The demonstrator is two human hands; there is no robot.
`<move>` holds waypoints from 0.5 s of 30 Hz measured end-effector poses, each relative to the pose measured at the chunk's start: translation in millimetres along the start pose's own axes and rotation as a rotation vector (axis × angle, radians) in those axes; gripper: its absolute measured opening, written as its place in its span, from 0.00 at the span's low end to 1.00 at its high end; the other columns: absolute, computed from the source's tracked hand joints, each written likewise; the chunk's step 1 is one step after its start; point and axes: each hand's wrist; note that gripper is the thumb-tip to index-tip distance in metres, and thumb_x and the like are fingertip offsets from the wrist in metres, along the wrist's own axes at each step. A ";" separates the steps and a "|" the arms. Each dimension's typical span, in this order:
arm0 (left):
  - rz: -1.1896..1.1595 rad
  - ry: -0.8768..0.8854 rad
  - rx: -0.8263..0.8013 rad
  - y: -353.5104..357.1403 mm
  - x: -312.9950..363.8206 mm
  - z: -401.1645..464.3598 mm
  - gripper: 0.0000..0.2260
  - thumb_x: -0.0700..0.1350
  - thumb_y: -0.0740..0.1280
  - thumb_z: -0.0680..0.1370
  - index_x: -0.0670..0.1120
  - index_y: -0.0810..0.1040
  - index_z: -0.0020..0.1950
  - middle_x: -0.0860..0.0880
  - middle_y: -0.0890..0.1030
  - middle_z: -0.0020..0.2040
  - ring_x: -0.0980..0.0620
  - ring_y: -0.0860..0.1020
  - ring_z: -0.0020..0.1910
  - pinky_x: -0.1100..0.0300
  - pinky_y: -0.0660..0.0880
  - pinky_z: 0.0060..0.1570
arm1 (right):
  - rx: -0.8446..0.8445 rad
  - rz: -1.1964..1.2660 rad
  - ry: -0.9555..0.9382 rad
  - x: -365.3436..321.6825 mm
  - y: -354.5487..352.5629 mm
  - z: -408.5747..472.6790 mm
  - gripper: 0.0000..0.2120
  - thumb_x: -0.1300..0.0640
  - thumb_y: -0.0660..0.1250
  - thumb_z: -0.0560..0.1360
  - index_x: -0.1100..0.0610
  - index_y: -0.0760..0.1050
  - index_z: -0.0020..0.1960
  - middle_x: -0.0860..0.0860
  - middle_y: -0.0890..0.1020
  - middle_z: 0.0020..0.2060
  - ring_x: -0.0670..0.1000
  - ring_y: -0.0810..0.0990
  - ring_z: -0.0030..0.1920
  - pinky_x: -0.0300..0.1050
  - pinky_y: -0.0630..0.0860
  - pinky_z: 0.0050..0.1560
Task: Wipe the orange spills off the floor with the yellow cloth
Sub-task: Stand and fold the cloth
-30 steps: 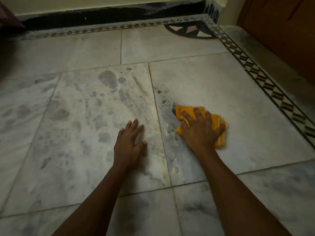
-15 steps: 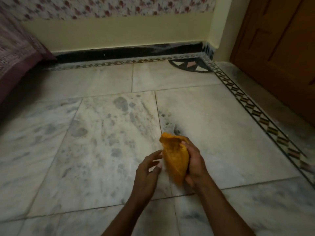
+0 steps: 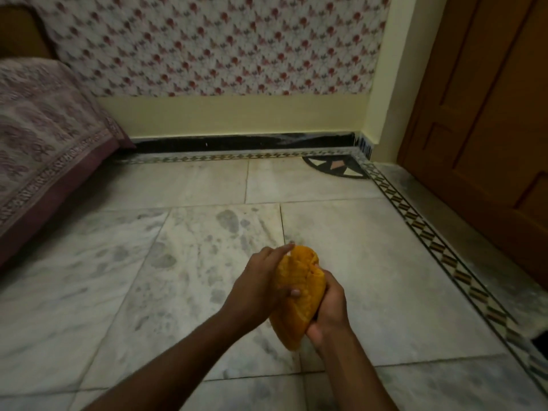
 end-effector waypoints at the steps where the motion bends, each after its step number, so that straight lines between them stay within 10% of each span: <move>1: -0.018 -0.024 0.020 -10.2 4.5 1.6 0.35 0.52 0.81 0.71 0.56 0.72 0.75 0.54 0.75 0.61 0.51 0.73 0.63 0.51 0.78 0.57 | 0.002 -0.009 0.001 -1.1 6.5 -4.2 0.24 0.44 0.56 0.84 0.59 0.85 0.57 0.63 0.87 0.52 0.64 0.84 0.53 0.64 0.77 0.64; 6: 0.013 -0.074 0.024 -44.5 26.6 17.7 0.15 0.50 0.82 0.69 0.54 0.78 0.48 0.53 0.73 0.47 0.51 0.74 0.51 0.64 0.69 0.42 | 0.067 -0.002 -0.021 -12.0 32.1 -20.1 0.23 0.42 0.59 0.83 0.57 0.80 0.66 0.65 0.85 0.57 0.67 0.82 0.61 0.67 0.77 0.65; 12: 0.019 0.082 0.008 -80.5 39.0 40.6 0.14 0.43 0.77 0.75 0.53 0.72 0.44 0.54 0.75 0.43 0.51 0.75 0.43 0.61 0.69 0.40 | 0.287 0.032 0.029 -29.9 53.1 -16.4 0.22 0.41 0.59 0.84 0.56 0.79 0.64 0.62 0.84 0.61 0.63 0.82 0.58 0.60 0.78 0.61; 15: 0.078 0.197 -0.027 -105.0 60.7 46.3 0.12 0.40 0.73 0.77 0.55 0.72 0.45 0.55 0.75 0.45 0.54 0.75 0.42 0.63 0.69 0.39 | 0.321 0.048 0.173 -54.0 69.6 -29.5 0.26 0.40 0.56 0.84 0.60 0.80 0.55 0.60 0.87 0.44 0.61 0.79 0.48 0.60 0.77 0.50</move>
Point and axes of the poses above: each hand's wrist, its own z-axis towards the middle knuckle, its own y-axis out of the palm, x = y × z
